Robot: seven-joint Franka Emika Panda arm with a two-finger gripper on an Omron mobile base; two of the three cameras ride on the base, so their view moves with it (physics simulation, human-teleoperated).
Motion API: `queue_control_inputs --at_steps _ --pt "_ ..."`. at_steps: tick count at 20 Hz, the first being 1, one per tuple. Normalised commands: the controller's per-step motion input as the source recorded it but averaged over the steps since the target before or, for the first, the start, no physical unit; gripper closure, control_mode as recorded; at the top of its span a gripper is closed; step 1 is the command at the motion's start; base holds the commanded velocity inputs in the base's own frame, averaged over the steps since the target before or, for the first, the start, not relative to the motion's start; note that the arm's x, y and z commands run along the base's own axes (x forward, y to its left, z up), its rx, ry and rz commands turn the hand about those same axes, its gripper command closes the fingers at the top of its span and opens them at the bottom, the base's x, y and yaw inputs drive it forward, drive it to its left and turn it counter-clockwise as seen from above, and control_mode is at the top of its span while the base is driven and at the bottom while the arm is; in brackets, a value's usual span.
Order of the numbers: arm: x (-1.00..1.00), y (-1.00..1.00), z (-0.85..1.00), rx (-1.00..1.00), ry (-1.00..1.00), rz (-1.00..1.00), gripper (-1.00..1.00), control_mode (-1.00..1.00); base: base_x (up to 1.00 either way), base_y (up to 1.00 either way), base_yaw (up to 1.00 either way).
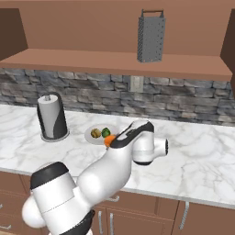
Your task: Pick the avocado and bread from the counter and place them on the plate. Then pick the jam from the cabinet and place it next to the plate. Lastly close the cabinet door.
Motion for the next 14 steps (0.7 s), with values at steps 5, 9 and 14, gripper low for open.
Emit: queue_control_inputs --at_steps 5,9,14 --pt "0.14 0.0 -0.38 0.0 -0.07 0.0 1.0 -1.0 0.0 0.0 0.0" --pt "0.31 0.0 -0.31 0.0 0.0 0.0 1.0 -1.0 0.0 0.0 0.0" --pt "0.45 0.0 -0.23 0.0 0.0 0.0 1.0 -1.0 0.0 0.0 0.0"
